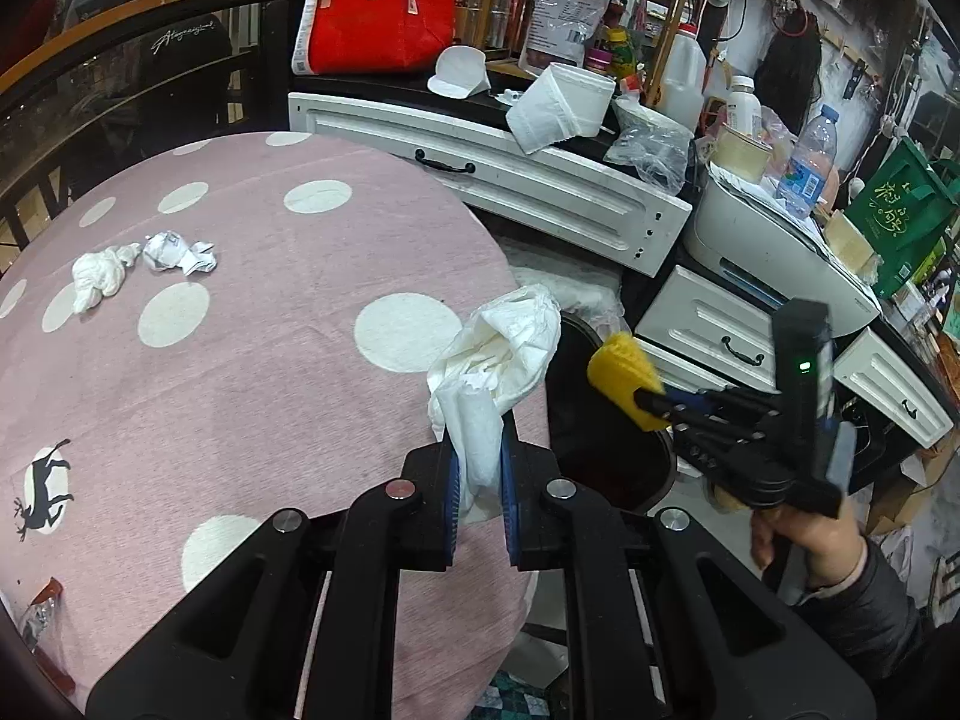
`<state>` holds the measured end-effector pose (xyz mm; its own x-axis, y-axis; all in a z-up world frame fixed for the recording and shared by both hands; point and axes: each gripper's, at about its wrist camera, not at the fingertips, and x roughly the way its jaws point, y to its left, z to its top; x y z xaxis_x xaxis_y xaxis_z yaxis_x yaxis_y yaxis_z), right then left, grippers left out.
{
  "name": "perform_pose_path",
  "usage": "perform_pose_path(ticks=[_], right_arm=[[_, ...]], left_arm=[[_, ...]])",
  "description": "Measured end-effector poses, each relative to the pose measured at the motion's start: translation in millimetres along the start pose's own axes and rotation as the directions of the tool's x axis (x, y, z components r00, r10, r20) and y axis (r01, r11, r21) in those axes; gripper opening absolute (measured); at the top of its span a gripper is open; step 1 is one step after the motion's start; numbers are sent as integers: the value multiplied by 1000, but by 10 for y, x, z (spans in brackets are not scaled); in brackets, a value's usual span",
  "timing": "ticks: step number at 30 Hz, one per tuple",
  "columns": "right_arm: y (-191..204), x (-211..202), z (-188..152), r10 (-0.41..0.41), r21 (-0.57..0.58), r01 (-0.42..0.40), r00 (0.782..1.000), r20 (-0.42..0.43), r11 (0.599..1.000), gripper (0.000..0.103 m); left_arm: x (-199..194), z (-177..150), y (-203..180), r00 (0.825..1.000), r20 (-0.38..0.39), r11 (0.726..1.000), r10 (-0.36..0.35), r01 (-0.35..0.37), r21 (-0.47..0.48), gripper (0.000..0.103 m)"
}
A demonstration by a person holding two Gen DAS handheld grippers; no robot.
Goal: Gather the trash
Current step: 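Carry the yellow net into the bin and open the right tool while the left tool carries tissue, then lower the white tissue into the bin and open the left tool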
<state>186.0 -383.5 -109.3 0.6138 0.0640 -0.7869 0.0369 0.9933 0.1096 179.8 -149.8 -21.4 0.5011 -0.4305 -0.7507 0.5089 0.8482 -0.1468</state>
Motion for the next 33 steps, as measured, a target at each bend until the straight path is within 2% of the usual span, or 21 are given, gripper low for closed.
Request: perform_pose_path(ticks=[5,6,8,9,10,16,22,27,33], right_arm=[[-76,276,-97,-22,29,23,998,-51,999,12],[-93,316,-118,-29,33,31,998,-57,999,14],[-103,386,-157,-52,33,55,996,-73,998,32],[-109,408,-181,-64,33,67,995,-79,997,50],[-118,404,-202,-68,38,71,995,-74,997,60],[-192,239,-210,-93,56,95,995,-36,994,63],[-362,-142,-113,-127,107,121,991,43,987,69],[-516,-466,-62,-188,149,171,976,109,974,72],[-671,-650,-63,-260,170,236,955,140,957,72]], left_arm=[[101,8,-74,1000,-13,1000,-21,21,-2,12],[119,13,-91,1000,-14,1000,-23,23,-3,12],[150,24,-112,999,-18,1000,-30,30,-5,12],[169,29,-128,999,-20,999,-36,36,-8,12],[185,32,-150,999,-22,999,-40,40,-8,12],[258,36,-285,998,-28,998,-64,64,2,12],[335,47,-480,995,-37,995,-97,98,27,12],[429,58,-621,992,-51,992,-119,121,45,12],[603,42,-779,988,-79,988,-133,139,67,12]])
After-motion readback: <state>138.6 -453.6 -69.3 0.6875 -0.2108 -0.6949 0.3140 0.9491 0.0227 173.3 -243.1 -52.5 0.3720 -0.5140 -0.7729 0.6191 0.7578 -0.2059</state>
